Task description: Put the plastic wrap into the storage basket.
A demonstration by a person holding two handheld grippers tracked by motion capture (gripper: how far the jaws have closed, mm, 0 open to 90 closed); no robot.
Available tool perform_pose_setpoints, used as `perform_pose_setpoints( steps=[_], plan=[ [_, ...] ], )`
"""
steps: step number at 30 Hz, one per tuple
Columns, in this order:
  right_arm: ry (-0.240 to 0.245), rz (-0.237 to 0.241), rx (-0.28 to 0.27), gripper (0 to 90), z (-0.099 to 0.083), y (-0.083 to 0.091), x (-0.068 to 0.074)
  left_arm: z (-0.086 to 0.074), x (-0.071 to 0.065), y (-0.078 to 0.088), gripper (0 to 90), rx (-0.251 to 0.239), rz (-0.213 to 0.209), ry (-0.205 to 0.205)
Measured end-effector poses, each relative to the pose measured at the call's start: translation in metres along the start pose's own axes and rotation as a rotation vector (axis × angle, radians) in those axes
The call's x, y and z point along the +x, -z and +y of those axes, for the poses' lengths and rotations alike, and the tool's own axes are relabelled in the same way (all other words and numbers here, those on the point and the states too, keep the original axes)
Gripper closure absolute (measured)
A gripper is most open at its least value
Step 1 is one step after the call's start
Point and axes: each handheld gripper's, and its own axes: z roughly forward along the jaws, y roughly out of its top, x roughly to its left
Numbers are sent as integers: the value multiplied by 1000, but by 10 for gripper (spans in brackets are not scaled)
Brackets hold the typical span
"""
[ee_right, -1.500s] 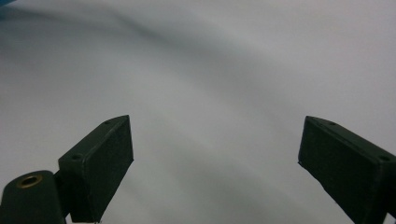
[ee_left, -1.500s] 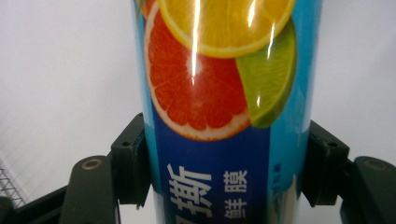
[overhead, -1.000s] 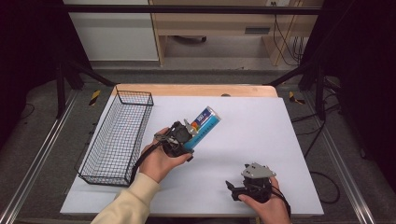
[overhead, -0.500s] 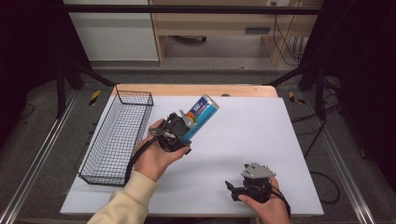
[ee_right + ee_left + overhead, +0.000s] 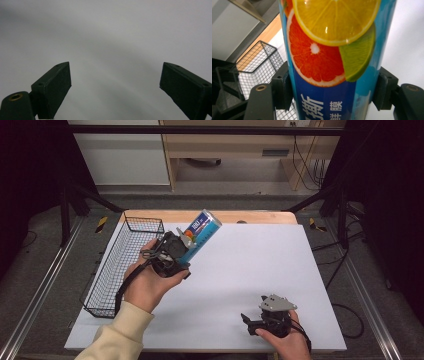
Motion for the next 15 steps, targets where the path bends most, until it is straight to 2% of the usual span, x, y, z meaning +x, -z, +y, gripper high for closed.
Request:
perform_pose_setpoints(
  steps=[5, 6, 7, 8, 15],
  plan=[
    [19, -17, -6, 105, -1, -1, -3, -8, 9, 7, 319, 11, 12, 10],
    [14, -17, -6, 105, -1, -1, -3, -10, 10, 8, 319, 17, 14, 12],
    [-11, -8, -1, 105, 0, 0, -1, -12, 12, 9, 319, 21, 17, 14],
    [5, -16, -8, 105, -1, -1, -2, -14, 13, 9, 319, 25, 19, 16],
    [8, -22, -7, 104, -1, -1, -3, -30, 26, 14, 319, 43, 36, 46]
  ],
)
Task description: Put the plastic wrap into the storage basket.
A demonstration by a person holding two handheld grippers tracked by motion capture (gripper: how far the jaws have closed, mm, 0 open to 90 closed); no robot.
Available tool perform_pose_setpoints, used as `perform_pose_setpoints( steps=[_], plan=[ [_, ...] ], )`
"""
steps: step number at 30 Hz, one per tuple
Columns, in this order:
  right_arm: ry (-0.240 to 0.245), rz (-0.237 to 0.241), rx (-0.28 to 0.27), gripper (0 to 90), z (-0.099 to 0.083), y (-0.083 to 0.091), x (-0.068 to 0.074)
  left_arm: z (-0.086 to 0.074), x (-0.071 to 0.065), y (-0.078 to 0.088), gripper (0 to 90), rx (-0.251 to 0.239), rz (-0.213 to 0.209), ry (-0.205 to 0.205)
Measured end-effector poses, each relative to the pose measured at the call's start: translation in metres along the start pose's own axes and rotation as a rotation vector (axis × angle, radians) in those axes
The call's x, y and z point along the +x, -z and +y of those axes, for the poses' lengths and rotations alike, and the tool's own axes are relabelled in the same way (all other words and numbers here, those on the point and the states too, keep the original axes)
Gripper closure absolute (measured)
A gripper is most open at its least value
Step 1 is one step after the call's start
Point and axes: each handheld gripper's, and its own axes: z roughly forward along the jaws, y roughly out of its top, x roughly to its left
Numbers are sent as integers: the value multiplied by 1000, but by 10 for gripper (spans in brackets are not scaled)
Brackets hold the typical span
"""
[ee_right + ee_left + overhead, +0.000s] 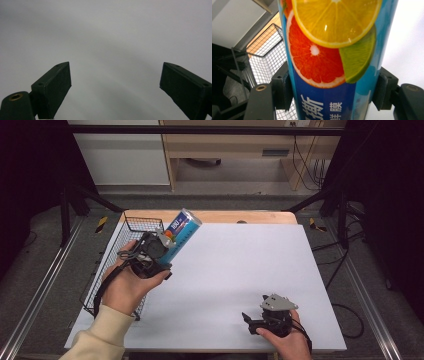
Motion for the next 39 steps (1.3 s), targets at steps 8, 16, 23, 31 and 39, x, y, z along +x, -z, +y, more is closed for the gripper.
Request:
perform_pose_setpoints(
  steps=[8, 16, 23, 31, 39],
  plan=[
    [-9, -5, 7, 105, 0, -2, 0, -15, 7, 3, 319, 20, 17, 20],
    [-15, -9, 6, 104, -1, -2, -1, -26, 14, 3, 319, 34, 37, 40],
    [-17, -8, 4, 104, -1, -2, -1, -35, 20, 2, 319, 50, 41, 54],
    [-21, -13, -1, 103, -1, -1, -2, -44, 25, -1, 318, 74, 43, 65],
    [-19, -11, 1, 102, -1, -1, -2, -49, 31, -4, 319, 96, 44, 78]
  ],
)
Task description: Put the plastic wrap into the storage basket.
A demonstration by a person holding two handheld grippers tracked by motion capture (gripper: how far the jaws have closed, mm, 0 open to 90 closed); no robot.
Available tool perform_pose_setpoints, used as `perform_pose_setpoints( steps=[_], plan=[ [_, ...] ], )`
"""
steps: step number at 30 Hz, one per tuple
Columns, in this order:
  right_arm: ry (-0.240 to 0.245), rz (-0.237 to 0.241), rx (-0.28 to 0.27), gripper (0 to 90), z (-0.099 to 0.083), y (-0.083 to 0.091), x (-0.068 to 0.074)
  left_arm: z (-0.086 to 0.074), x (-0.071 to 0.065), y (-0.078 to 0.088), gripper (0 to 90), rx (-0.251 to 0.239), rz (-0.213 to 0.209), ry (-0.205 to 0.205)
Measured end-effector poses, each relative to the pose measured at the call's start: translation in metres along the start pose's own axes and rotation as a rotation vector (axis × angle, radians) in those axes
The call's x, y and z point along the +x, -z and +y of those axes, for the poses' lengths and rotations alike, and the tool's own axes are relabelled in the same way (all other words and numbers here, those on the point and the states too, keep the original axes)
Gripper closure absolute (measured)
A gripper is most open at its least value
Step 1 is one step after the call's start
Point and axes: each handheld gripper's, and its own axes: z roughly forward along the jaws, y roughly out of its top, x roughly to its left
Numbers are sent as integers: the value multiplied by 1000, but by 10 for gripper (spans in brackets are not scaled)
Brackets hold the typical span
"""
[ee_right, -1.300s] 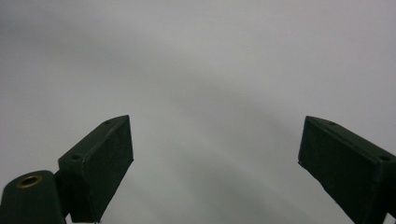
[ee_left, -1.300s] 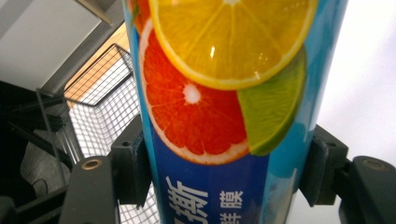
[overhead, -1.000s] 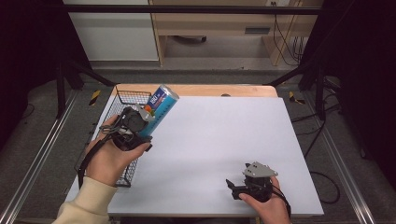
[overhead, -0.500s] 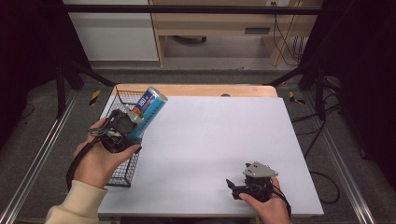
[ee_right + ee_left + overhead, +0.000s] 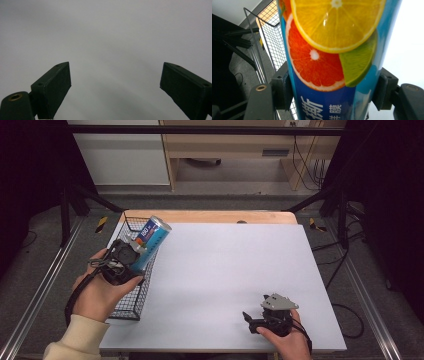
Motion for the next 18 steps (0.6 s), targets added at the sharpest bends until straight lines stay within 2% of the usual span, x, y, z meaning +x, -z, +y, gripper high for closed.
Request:
perform_pose_setpoints(
  steps=[13, 18],
  plan=[
    [-2, 0, -1, 101, 0, 0, 0, -8, 9, -9, 319, 38, 3, 18],
    [-3, 2, 1, 100, 0, 0, 0, -10, 9, -10, 319, 38, -2, 23]
  ],
)
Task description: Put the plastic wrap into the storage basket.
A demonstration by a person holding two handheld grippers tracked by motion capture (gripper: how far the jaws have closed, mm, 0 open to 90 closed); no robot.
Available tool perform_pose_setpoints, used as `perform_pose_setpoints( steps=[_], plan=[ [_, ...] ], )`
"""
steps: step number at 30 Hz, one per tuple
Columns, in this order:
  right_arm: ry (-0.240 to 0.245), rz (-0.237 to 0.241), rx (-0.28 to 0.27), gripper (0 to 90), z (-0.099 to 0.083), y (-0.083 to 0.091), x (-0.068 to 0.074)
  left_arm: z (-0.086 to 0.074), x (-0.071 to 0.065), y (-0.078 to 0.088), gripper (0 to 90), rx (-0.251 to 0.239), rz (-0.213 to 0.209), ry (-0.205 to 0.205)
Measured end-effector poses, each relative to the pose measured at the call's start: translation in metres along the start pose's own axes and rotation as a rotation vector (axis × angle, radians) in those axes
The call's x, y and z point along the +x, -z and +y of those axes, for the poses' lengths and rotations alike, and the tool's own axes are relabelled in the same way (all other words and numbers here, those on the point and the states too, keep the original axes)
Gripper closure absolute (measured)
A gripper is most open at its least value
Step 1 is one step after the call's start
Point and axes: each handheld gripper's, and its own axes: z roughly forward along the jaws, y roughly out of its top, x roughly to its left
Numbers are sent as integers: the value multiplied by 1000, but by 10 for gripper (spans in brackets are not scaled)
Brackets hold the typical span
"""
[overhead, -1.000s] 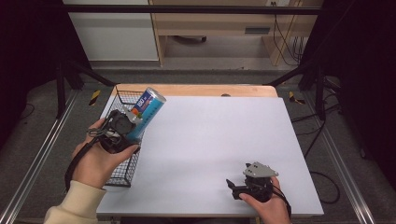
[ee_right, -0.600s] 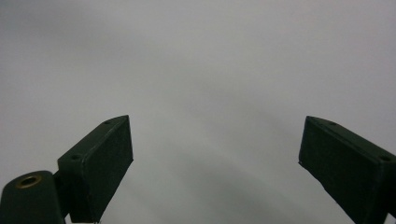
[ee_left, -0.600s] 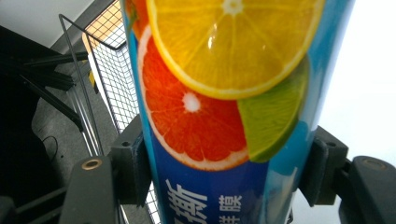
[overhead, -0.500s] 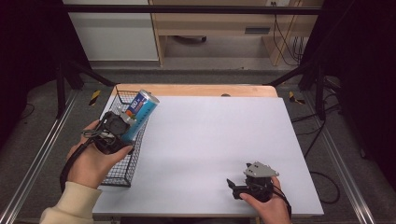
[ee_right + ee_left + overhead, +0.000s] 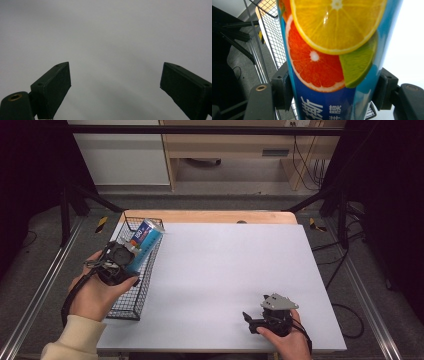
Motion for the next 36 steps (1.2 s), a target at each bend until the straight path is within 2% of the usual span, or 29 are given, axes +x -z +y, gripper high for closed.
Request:
perform_pose_setpoints(
  steps=[14, 19, 25, 36],
  plan=[
    [1, 3, 3, 99, 0, 0, 0, -4, 2, -8, 319, 20, -10, 13],
    [-1, 4, 0, 99, 0, 0, 0, -4, 5, -15, 319, 45, -9, 17],
    [5, 7, 3, 98, 0, 0, 0, -9, 9, -24, 319, 67, -15, 41],
    [12, 12, 6, 97, 0, 0, 1, -15, 20, -42, 319, 104, 2, 71]
  ],
)
